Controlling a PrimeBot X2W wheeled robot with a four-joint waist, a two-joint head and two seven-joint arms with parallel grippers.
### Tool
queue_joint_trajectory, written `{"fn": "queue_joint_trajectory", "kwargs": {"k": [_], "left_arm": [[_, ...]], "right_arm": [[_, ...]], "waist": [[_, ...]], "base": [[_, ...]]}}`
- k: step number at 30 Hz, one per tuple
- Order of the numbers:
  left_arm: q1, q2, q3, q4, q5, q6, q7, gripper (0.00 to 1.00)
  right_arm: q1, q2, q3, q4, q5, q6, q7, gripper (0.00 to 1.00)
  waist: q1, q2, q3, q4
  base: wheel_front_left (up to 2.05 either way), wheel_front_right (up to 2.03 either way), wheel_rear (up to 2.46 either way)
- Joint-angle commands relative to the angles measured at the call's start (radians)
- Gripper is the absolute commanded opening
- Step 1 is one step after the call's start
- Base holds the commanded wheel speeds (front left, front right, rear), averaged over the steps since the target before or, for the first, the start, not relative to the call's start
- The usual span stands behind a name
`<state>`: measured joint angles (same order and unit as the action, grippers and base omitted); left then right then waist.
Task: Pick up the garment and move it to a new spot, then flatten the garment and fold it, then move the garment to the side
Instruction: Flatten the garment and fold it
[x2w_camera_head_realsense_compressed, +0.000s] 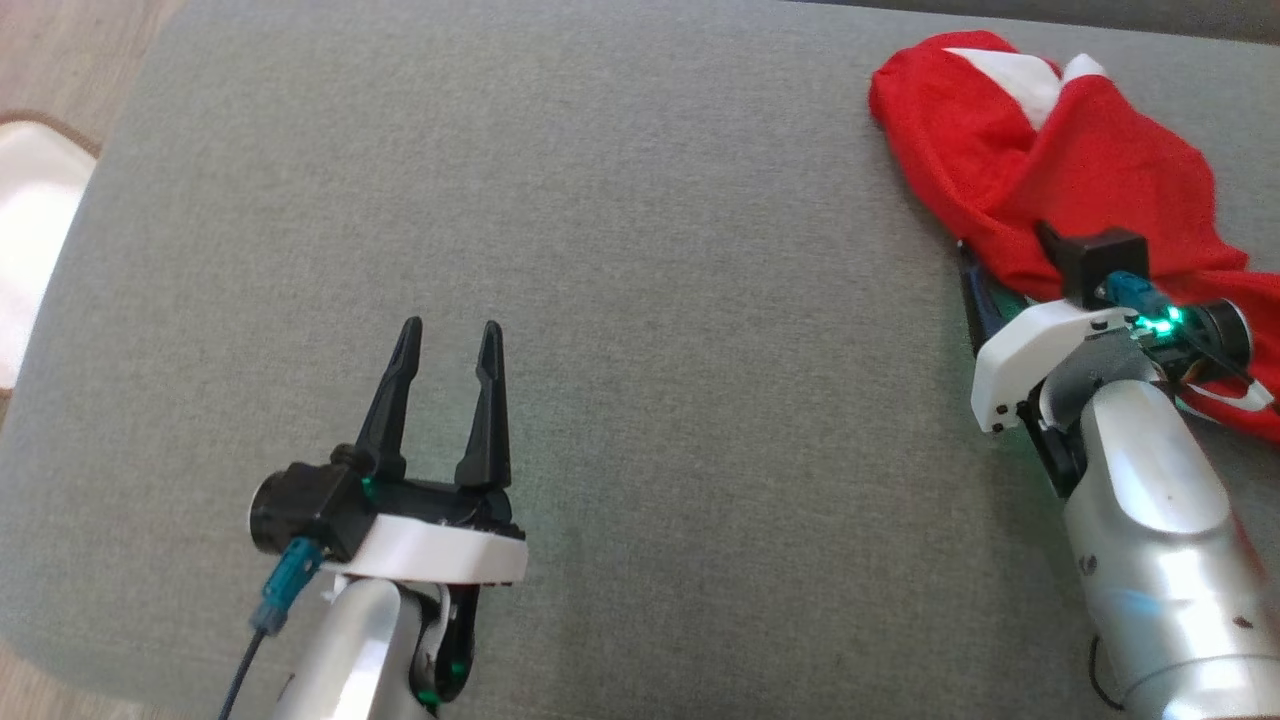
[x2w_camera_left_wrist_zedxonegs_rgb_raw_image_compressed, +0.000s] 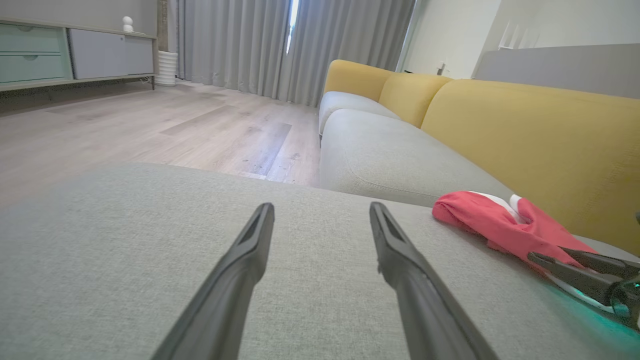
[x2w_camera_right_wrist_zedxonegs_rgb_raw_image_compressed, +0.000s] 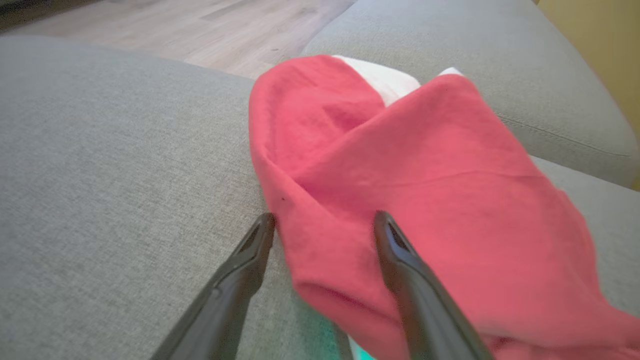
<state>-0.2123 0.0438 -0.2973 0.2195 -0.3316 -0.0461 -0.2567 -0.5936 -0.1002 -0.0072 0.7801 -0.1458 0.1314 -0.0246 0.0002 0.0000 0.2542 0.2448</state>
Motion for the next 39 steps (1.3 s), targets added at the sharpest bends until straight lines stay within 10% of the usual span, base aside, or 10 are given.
{"fn": "queue_joint_trajectory", "kwargs": {"k": [1, 2, 11, 22, 31, 39], "left_arm": [[-0.039, 0.006, 0.022, -0.027, -0.004, 0.006, -0.005, 1.00], [-0.040, 0.006, 0.020, -0.028, -0.005, 0.008, -0.005, 1.00], [-0.025, 0.006, 0.033, -0.014, 0.004, 0.010, -0.005, 1.00], [0.012, 0.006, 0.070, -0.005, 0.032, 0.000, -0.005, 1.00], [0.026, 0.006, 0.077, -0.020, 0.033, -0.005, -0.005, 1.00], [-0.005, 0.006, 0.057, -0.023, 0.023, -0.006, -0.005, 1.00]], "right_arm": [[-0.035, 0.006, 0.015, -0.013, -0.008, -0.001, -0.008, 0.57], [-0.048, 0.007, 0.013, 0.007, -0.013, -0.001, -0.023, 0.00], [-0.109, 0.049, 0.202, 0.056, 0.118, -0.001, -0.197, 0.00], [-0.079, 0.050, 0.585, -0.302, 0.576, -0.001, -0.215, 0.00], [-0.055, 0.049, 0.416, -0.364, 0.604, -0.001, -0.152, 0.00], [-0.133, -0.046, 0.211, -0.039, 0.474, -0.001, -0.067, 0.00]], "waist": [[-0.0002, 0.0000, 0.006, 0.009], [-0.0002, 0.0000, 0.007, 0.011], [-0.0002, 0.0000, -0.043, -0.020], [-0.0002, 0.0000, -0.132, -0.066], [-0.0002, 0.0000, -0.125, -0.051], [-0.0002, 0.0000, -0.050, -0.035]], "base": [[0.00, 0.00, 0.00], [0.00, 0.00, 0.00], [0.00, 0.00, 0.00], [0.00, 0.00, 0.00], [0.00, 0.00, 0.00], [0.00, 0.00, 0.00]]}}
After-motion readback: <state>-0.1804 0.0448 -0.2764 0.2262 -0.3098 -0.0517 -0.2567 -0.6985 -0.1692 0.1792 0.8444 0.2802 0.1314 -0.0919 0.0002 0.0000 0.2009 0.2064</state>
